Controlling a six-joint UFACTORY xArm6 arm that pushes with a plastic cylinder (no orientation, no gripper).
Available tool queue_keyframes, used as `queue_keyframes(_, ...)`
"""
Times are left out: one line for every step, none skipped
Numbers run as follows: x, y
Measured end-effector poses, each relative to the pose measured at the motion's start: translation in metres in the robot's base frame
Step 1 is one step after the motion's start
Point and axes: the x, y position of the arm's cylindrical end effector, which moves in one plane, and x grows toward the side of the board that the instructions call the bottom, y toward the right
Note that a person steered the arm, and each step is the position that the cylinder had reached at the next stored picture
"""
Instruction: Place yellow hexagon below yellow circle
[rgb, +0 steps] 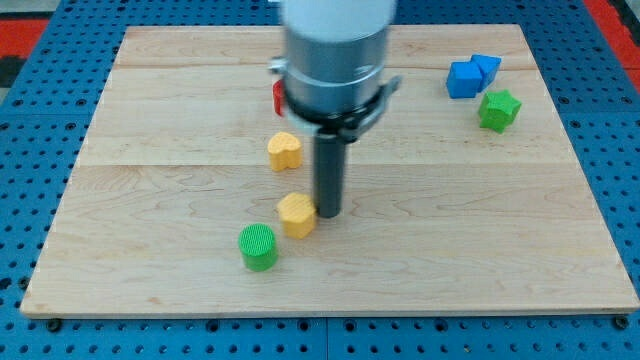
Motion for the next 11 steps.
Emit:
queue_keyframes(-0.008,0.034)
queue_keyframes(0.025,0.011)
queue_keyframes(0.067,-0.024)
queue_keyframes(0.028,-0.036)
queue_keyframes(0.021,-0.031)
queue_keyframes(0.042,-0.021)
queue_keyframes(0.028,0.013)
queue_keyframes(0.015,0.011)
queue_keyframes(0.02,-0.026)
queue_keyframes(0.019,0.023)
queue_keyframes(-0.022,0.029)
